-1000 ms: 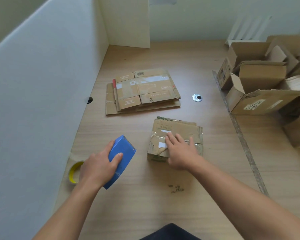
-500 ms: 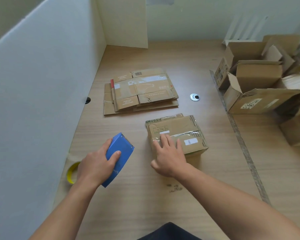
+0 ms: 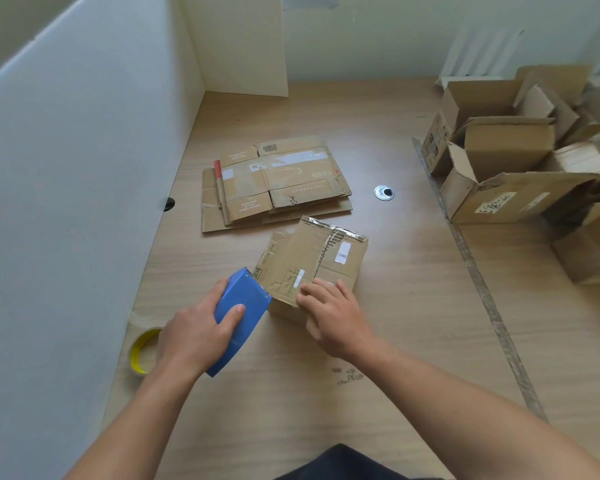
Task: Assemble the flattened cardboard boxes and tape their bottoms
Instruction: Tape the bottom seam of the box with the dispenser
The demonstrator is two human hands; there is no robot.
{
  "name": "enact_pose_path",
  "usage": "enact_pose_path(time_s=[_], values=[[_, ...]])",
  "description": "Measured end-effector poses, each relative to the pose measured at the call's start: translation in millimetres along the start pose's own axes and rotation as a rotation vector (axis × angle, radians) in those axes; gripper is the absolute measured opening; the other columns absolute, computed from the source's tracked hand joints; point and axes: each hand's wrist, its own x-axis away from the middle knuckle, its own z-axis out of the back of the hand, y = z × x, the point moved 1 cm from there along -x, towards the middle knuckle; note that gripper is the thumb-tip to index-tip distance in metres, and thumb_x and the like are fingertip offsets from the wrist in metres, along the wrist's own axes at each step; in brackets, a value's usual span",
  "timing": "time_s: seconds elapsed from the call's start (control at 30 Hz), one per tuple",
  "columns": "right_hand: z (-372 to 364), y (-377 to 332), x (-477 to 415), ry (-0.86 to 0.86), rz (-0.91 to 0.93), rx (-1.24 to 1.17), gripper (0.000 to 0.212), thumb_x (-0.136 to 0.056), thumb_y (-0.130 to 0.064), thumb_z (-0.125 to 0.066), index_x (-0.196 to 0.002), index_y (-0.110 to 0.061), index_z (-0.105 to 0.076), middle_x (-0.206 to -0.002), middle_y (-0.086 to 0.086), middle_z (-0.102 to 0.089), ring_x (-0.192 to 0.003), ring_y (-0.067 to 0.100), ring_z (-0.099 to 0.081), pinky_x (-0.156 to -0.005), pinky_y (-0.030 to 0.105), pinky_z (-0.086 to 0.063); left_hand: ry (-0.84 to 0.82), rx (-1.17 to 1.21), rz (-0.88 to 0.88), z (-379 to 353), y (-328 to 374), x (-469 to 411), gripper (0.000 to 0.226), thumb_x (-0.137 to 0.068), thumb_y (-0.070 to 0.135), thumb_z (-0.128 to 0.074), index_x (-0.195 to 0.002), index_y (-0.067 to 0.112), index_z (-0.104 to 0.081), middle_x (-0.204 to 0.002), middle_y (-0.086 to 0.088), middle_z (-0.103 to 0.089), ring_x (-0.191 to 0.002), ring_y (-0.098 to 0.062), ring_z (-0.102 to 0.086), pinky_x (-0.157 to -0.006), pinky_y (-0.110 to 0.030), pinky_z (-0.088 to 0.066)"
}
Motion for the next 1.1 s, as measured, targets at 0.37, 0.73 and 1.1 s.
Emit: enact_pose_path(time_s=[0.37, 0.73, 1.1], values=[[10.4, 37.0, 3.4, -0.105, 0.043, -0.059, 0.033, -0.089, -0.002, -0.065, -0.116, -0.019, -0.07, -0.137, -0.002, -0.058, -0.14, 0.026, -0.04, -0.117, 0.051, -0.021, 0.045, 0.09, -0.231, 5.1, -6.9, 10.8, 0.06, -0.093, 0.057, -0.048, -0.147, 0.058, -0.023, -0.096, 0.014, -0.065, -0.08, -0.017, -0.058, -0.068, -0.037, -0.053], [58.6, 0.3, -12.3, -0.148, -0.125, -0.761, 0.041, -0.097, -0.034, -0.06, -0.137, -0.04, -0.055, -0.135, -0.025, -0.056, -0.127, -0.01, -0.045, -0.105, 0.018, -0.035, 0.241, 0.03, -0.824, 7.2, -8.5, 19.7, 0.061, -0.097, 0.05, -0.049, -0.154, 0.042, -0.028, -0.078, 0.011, -0.048, -0.059, -0.016, -0.047, -0.046, -0.031, -0.041], [85.9, -7.1, -1.4, -0.284, -0.1, -1.069, 0.031, -0.1, -0.029, -0.054, -0.124, -0.018, -0.069, -0.122, -0.005, -0.069, -0.118, 0.012, -0.062, -0.104, 0.039, -0.048, 0.327, 0.015, -0.989, 14.4, 10.4, 24.7, 0.053, -0.098, 0.045, -0.056, -0.147, 0.032, -0.041, -0.083, 0.004, -0.059, -0.062, -0.021, -0.053, -0.053, -0.033, -0.045]])
